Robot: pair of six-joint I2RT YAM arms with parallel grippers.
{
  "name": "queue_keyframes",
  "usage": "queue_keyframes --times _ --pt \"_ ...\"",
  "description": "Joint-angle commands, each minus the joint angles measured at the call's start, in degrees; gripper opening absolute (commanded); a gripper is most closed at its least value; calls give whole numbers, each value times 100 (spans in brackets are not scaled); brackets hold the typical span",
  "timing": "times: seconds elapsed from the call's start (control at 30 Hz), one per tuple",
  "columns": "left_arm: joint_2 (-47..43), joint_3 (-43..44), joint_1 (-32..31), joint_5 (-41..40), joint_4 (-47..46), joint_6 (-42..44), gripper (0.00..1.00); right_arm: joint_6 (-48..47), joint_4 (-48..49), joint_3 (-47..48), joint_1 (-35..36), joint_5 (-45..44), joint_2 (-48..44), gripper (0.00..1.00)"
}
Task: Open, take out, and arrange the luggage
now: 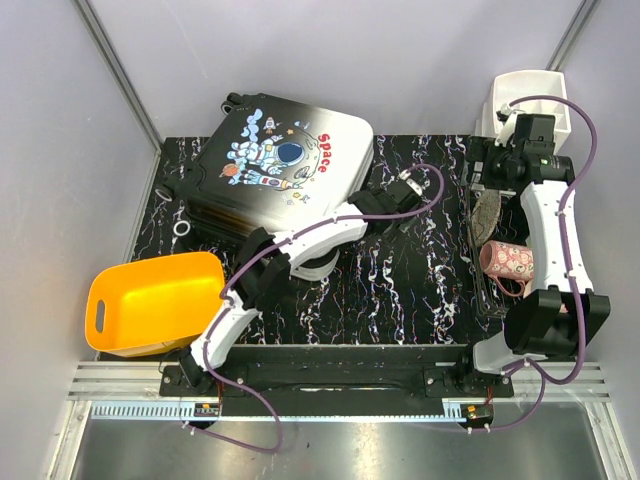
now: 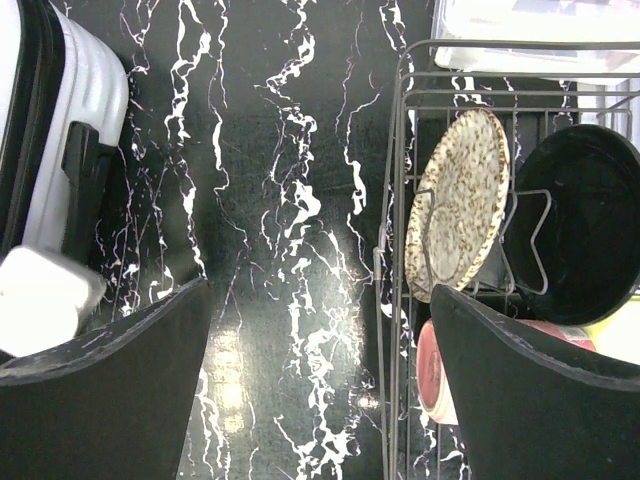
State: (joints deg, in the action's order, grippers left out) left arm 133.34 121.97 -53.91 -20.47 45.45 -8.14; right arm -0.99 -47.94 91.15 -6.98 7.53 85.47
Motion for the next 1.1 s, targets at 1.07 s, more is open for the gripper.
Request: queue_keyframes --times 1.07 --pt "-6452 -4584 7772 5967 -247 -188 99 1848 1718 6156 1190 2964 4828 100"
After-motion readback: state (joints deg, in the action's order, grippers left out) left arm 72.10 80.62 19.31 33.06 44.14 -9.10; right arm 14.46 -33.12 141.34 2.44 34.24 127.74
